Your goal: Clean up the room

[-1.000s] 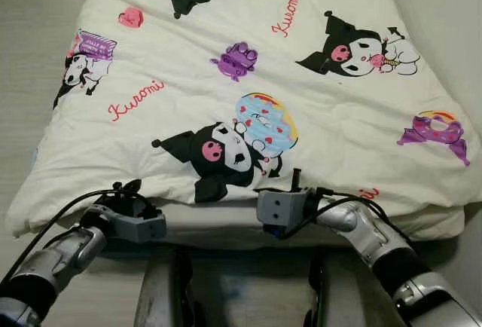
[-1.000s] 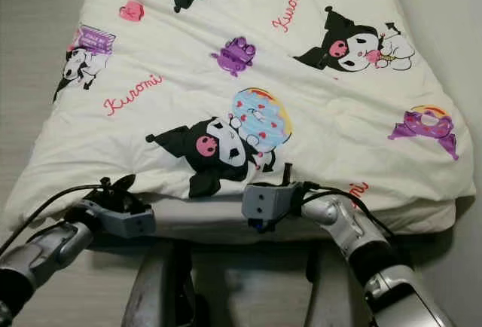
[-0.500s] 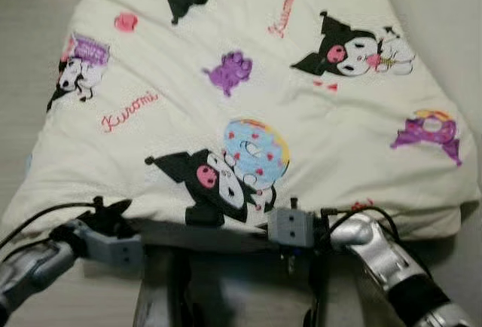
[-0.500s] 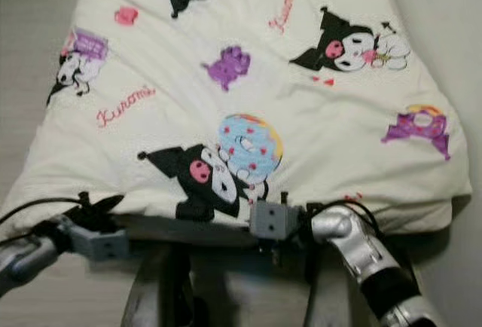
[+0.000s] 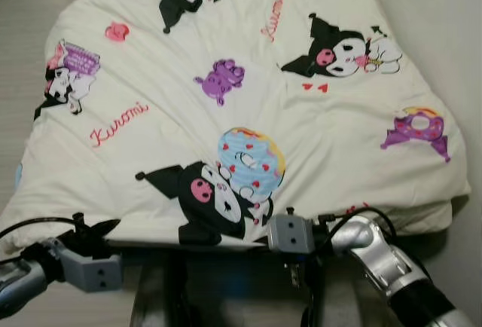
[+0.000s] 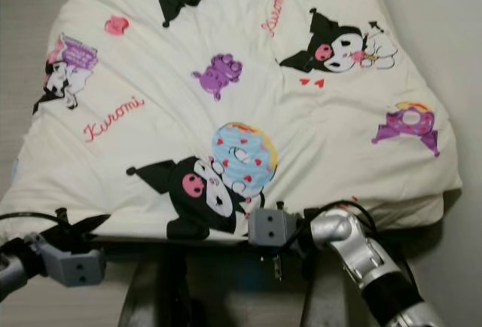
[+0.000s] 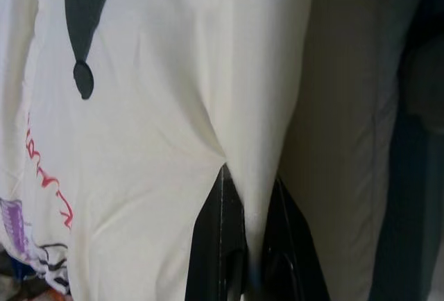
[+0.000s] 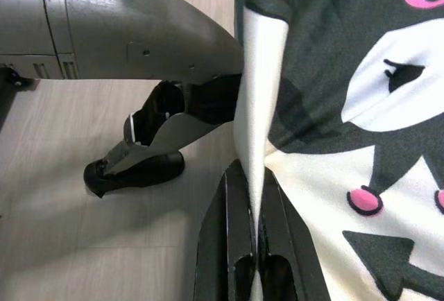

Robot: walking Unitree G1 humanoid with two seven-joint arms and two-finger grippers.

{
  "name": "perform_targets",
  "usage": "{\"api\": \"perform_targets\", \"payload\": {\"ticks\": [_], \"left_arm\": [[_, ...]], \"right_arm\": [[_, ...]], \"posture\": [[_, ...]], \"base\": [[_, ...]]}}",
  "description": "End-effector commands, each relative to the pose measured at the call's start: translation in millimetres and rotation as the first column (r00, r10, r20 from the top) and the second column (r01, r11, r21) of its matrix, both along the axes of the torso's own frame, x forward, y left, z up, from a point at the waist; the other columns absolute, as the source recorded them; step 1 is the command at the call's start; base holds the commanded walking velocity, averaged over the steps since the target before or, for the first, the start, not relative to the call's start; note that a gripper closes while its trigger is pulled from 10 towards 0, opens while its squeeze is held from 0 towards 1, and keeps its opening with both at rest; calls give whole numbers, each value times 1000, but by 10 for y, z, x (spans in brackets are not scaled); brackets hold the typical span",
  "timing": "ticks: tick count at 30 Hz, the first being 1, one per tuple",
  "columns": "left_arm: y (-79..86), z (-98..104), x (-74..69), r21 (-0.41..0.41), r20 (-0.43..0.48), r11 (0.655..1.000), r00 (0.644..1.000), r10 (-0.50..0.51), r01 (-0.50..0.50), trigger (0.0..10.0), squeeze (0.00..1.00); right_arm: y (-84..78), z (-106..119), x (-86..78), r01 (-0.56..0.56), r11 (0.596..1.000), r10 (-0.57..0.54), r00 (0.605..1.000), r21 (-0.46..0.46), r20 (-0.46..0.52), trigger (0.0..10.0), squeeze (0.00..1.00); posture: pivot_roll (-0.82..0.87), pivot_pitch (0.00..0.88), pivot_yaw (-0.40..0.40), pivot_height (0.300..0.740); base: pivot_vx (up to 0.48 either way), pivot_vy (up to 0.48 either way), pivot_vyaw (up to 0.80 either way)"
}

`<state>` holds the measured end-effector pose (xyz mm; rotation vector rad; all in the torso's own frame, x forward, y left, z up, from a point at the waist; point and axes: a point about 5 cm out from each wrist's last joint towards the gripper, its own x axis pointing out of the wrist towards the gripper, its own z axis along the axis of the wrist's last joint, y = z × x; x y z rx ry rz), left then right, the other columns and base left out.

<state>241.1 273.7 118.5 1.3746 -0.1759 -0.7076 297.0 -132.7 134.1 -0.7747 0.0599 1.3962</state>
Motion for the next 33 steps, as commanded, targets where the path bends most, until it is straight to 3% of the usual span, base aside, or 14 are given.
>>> {"api": "perform_targets", "payload": {"ticks": [1,2,3,4,9,10,11,12,13,16,25,27,32,33], "left_arm": [[42,-281,-256,64,-174,997,984,-28,40,0,0],[67,-284,-272,64,-179,998,984,-3,15,10000,0],[74,-277,-278,52,-187,999,982,17,-7,10000,0],[66,-262,-272,35,-187,999,982,26,-20,10000,1000],[34,-226,-269,4,-186,1000,982,23,-23,10000,1000],[27,-204,-271,5,-174,1000,985,16,-15,10000,1000],[18,-177,-285,-2,-163,1000,987,-2,2,10000,988],[-3,-148,-308,-19,-158,1000,987,-26,24,10000,353],[-37,-116,-335,-45,-152,998,987,-59,52,10000,0],[-61,-97,-353,-63,-148,995,986,-79,71,10000,0],[-439,387,-183,-338,139,931,986,-92,134,10000,0],[-522,609,-8,-466,228,881,973,25,86,10000,0],[-513,650,101,-544,210,839,970,122,12,10000,0],[-473,615,228,-644,122,757,962,245,-111,10000,0]], "right_arm": [[12,-126,-96,-33,999,31,998,-25,-56,0,0],[22,-104,-83,-19,1000,19,999,-16,-41,7569,149],[36,-86,-78,-18,1000,17,998,-7,-56,10000,1000],[42,-67,-72,-16,1000,16,998,-1,-57,10000,1000],[48,-32,-71,-16,1000,17,998,13,-60,10000,1000],[54,-7,-84,-26,999,28,997,24,-66,10000,0],[59,24,-103,-37,998,41,995,46,-89,10000,0],[62,53,-122,-46,997,54,992,68,-114,10000,0],[63,90,-139,-54,994,67,988,95,-141,10000,0],[64,113,-148,-57,992,75,985,113,-156,10000,0],[144,632,-35,83,867,96,939,492,-329,10000,0],[107,793,146,220,760,3,940,611,-341,10000,0],[52,808,297,338,692,-110,923,637,-370,10000,0],[-20,779,441,444,633,-259,893,634,-367,10000,0]], "posture": [[143,457,56,522],[144,458,54,522],[142,458,53,522],[141,457,53,522],[140,456,53,522],[140,456,53,522],[140,455,56,522],[141,455,56,522],[141,455,56,522],[141,455,57,522],[132,442,52,522],[114,421,43,522],[108,412,40,522],[92,392,39,522]], "base": [[0,0,0],[0,0,0],[0,0,0],[0,0,0],[0,0,0],[0,0,0],[0,0,0],[0,0,0],[0,0,0],[0,0,0],[0,0,0],[0,0,0],[0,0,0],[0,0,0]]}}
